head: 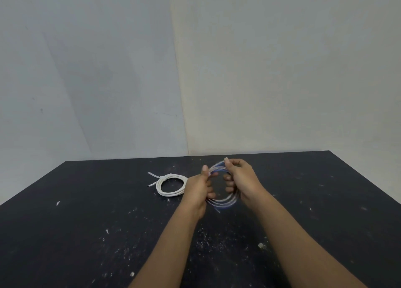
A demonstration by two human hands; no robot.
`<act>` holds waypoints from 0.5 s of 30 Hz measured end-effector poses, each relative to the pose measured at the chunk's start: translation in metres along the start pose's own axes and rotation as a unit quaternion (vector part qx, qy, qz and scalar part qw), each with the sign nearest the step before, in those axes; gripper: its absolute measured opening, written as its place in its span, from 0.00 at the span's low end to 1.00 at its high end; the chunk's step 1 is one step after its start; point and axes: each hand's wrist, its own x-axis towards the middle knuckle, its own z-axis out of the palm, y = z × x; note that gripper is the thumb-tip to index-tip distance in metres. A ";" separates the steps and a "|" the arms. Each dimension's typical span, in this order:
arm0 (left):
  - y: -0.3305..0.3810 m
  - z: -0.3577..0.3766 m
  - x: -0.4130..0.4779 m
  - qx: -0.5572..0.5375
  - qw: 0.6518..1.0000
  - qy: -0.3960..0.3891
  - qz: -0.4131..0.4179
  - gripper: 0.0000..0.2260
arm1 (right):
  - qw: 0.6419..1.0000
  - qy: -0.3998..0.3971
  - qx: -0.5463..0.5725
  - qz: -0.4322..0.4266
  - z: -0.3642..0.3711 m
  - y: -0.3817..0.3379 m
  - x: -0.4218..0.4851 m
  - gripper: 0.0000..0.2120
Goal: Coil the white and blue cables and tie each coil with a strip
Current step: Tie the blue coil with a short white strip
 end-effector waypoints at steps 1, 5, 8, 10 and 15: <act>-0.001 -0.001 0.004 -0.031 0.999 0.021 -0.006 0.17 | 0.999 -0.018 0.035 0.019 0.000 0.001 0.000 0.09; 0.009 -0.009 0.019 -0.147 0.987 0.020 -0.056 0.14 | 0.973 -0.051 0.210 0.082 -0.003 0.008 0.002 0.05; 0.013 -0.008 0.024 -0.159 0.984 0.010 -0.075 0.15 | 0.964 -0.025 0.249 0.083 -0.003 0.010 0.009 0.06; 0.011 -0.008 0.027 -0.158 0.985 0.020 -0.066 0.14 | 0.967 -0.007 0.241 0.085 -0.002 0.010 0.014 0.08; -0.002 -0.009 0.037 -0.041 0.998 0.049 -0.014 0.18 | 0.999 0.049 0.017 0.009 0.003 0.018 0.026 0.05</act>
